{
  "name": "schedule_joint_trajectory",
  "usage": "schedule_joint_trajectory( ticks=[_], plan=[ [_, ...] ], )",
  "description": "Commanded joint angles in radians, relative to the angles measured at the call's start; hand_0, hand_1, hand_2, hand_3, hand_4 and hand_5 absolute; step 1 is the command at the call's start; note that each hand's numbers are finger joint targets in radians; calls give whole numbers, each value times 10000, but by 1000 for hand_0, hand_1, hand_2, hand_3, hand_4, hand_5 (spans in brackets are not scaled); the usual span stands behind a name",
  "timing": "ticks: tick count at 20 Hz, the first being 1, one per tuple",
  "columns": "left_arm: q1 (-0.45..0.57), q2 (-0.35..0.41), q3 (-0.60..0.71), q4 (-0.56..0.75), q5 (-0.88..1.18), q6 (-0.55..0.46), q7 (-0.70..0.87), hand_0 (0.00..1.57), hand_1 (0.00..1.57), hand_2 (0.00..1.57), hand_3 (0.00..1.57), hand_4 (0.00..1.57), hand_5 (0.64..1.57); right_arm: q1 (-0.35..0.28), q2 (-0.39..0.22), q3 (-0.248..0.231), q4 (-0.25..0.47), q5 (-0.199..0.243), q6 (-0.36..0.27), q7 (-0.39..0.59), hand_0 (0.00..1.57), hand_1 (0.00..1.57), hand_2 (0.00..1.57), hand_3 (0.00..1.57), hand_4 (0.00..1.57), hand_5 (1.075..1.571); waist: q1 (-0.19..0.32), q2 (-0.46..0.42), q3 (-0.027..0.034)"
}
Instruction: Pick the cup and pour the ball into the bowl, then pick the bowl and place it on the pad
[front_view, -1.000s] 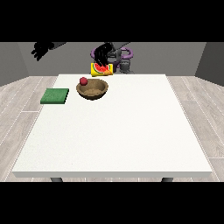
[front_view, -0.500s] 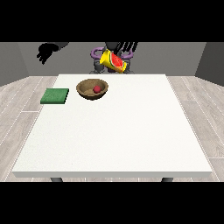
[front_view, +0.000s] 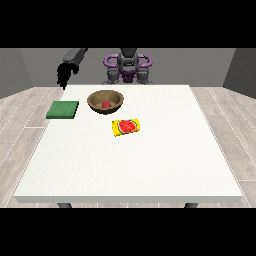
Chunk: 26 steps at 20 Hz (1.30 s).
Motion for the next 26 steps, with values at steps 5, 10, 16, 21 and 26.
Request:
schedule_joint_trajectory(
  ticks=[5,10,16,21,26],
  plan=[
    [-73,1851,2095,-128,3008,-2942,-650,0,0,0,0,1050,1559,-145,1014,53,863,281,-467,-1885,0,0,0,0,735,1566,654,1522,77],
    [509,2558,2448,-146,3492,-3447,-745,0,0,0,0,993,1561,-978,1375,432,1687,523,-872,-1959,0,0,0,0,694,1566,153,1694,75],
    [1644,3042,2755,-552,3933,-3655,-812,0,0,0,0,1011,1535,-1225,1122,475,2945,579,-453,-2708,0,0,0,0,565,1560,-199,1562,75],
    [1180,3751,3065,-746,4527,-4095,-717,0,0,0,0,1018,1538,-2163,655,80,4045,421,-274,-3464,0,0,0,0,514,1552,-83,2375,77],
    [1234,3721,3071,-1136,4853,-4056,-710,0,0,0,0,1013,1539,-2346,1115,229,4777,680,-550,-4740,0,0,0,0,469,1548,109,2940,79]
  ],
)
